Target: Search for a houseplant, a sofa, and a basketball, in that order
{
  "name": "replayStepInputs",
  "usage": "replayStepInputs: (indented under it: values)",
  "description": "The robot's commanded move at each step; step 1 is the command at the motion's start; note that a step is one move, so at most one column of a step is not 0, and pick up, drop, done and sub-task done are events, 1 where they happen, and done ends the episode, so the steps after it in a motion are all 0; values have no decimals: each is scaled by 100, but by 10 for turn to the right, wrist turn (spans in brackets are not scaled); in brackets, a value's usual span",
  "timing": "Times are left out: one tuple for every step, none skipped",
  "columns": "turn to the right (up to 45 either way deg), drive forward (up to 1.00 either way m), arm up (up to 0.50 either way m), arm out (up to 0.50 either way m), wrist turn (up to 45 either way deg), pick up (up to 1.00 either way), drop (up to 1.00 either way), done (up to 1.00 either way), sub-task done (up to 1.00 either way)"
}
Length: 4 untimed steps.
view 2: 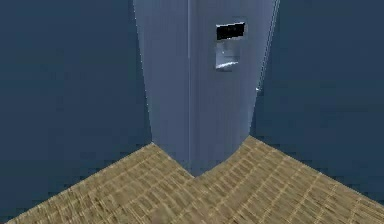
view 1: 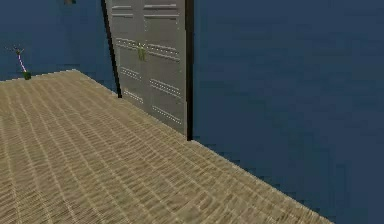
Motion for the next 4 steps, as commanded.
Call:
replayStepInputs:
  values:
    - [-390, 0, 0, 0, 0, 0, 0, 0, 0]
    - [0, 100, 0, 0, 0, 0, 0, 0, 0]
    - [-30, 0, 0, 0, 0, 0, 0, 0, 0]
    - [0, 100, 0, 0, 0, 0, 0, 0, 0]
